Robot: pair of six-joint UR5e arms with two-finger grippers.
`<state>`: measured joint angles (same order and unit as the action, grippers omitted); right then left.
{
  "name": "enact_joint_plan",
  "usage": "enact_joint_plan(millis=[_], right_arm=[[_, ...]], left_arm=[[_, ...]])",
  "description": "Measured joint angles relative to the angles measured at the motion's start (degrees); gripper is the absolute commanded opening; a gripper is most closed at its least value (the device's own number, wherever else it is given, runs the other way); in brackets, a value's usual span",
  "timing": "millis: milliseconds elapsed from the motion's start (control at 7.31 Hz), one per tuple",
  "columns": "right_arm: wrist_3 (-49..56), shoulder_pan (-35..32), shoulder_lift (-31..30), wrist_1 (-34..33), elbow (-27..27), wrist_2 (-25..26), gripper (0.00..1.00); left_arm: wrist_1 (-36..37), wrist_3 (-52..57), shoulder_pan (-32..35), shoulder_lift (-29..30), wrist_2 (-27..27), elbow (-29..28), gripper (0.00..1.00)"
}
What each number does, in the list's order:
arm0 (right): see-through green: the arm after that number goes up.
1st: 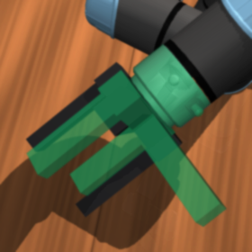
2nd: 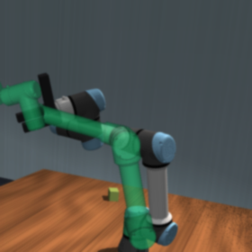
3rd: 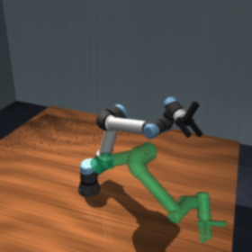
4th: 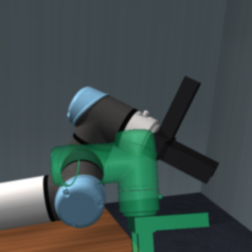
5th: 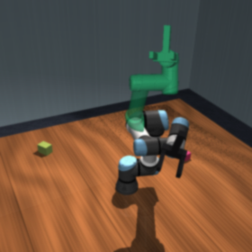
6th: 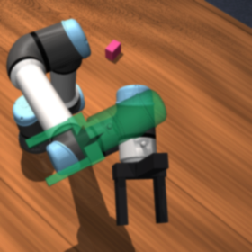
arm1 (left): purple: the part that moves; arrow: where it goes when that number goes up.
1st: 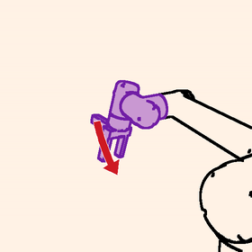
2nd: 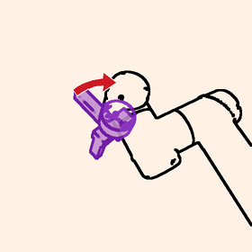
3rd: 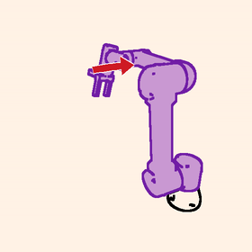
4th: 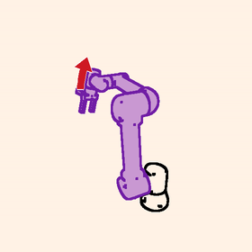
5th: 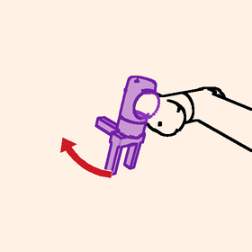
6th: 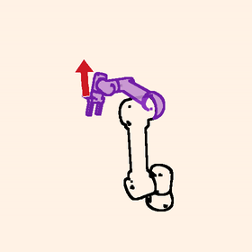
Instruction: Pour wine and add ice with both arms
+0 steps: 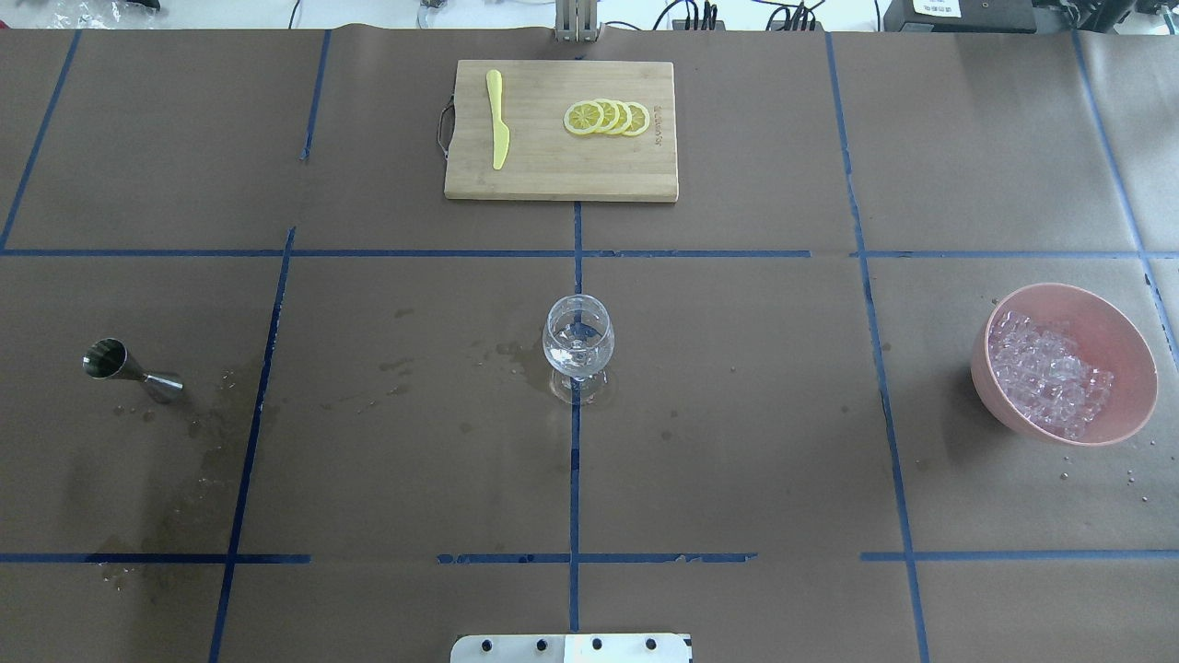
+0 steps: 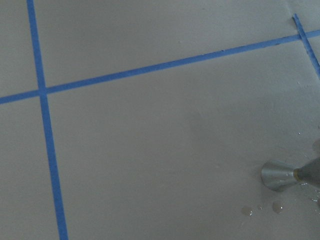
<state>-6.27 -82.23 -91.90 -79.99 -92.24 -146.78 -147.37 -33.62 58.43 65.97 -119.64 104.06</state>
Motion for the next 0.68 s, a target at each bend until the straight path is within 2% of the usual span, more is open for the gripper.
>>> enact_joint_plan(millis=[137,410,684], right_arm=[[0.0,0.0,0.1,0.0,-0.1,0.0,1.0],[-0.1,0.0,0.1,0.7,-0.4,0.0,1.0],[-0.1,0.1,0.0,2.0,-0.3,0.0,1.0]], left_arm=[[-3.8,-2.0,-5.0,-1.6,4.1,0.0,0.86],[-9.3,-8.8,-13.9,-2.3,9.4,0.0,0.87],[-14.0,-13.8,-23.6,-2.0,21.5,0.1,0.99]])
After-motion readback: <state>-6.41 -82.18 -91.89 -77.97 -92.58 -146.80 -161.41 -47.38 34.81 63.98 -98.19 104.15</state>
